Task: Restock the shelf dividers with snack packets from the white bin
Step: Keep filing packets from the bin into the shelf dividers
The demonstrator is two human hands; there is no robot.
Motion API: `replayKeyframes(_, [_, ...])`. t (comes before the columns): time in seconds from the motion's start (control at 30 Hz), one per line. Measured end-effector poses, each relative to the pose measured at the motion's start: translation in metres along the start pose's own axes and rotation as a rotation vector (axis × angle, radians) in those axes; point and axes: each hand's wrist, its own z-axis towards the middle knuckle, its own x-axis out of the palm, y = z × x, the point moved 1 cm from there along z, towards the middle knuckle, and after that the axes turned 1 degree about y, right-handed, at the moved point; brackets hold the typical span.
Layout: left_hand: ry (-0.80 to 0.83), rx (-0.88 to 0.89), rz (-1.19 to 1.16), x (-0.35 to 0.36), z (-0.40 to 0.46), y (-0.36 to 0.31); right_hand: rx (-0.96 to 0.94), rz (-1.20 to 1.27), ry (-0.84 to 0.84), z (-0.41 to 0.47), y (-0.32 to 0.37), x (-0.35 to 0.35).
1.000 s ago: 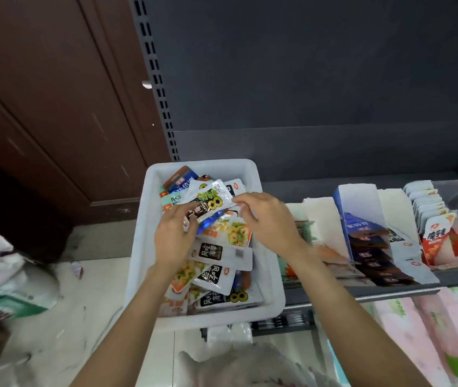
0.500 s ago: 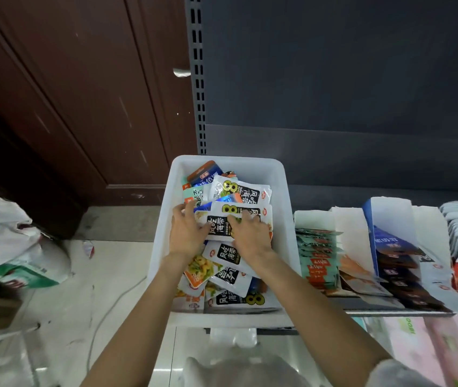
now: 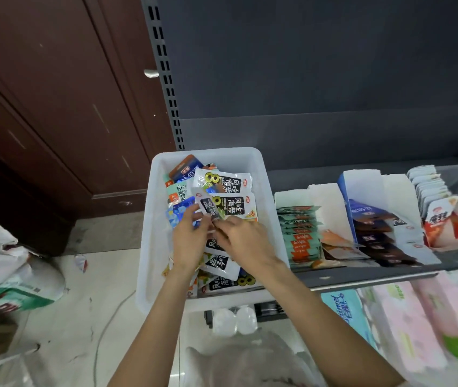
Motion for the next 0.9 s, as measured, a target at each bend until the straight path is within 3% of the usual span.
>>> replayKeyframes(0.07, [-0.005,0.196,0.221,0.003,-0.006,-0.015,0.082,0.132,-0.038,-0.01,-0.006,-0.024])
replayKeyframes(0.13, [-0.016,0.414,0.344,0.005,-0.012,-0.042,0.165,0.185,-0.221,-0.017,-0.015,-0.056])
replayKeyframes(0.2, [0.1,0.641,0.38,0.016,-0.021,-0.074,0.261,0.232,-0.36,-0.031,-0.033,-0.094])
replayKeyframes(0.33, [0.293,0.972,0.492,0.058,-0.04,-0.118,0.294,0.259,-0.369,-0.068,-0.076,-0.154])
replayKeyframes(0.5, [0.309,1.332,0.521,0.124,-0.063,-0.135,0.348,0.115,-0.461,-0.119,-0.127,-0.183])
replayKeyframes(0.57, [0.283,1.316,0.437,0.152,-0.076,-0.138,0.339,0.039,-0.515,-0.138,-0.148,-0.189])
replayKeyframes(0.67, [0.264,1.133,0.344,0.196,-0.08,-0.134,0.514,-0.006,-0.665,-0.168,-0.189,-0.195])
replayKeyframes(0.77, [0.371,0.937,0.642,0.236,-0.064,-0.117,0.676,0.056,-0.732,-0.192,-0.245,-0.193])
replayKeyframes(0.9, [0.431,0.795,0.95,0.265,-0.059,-0.09,0.705,0.185,-0.622,-0.189,-0.305,-0.184])
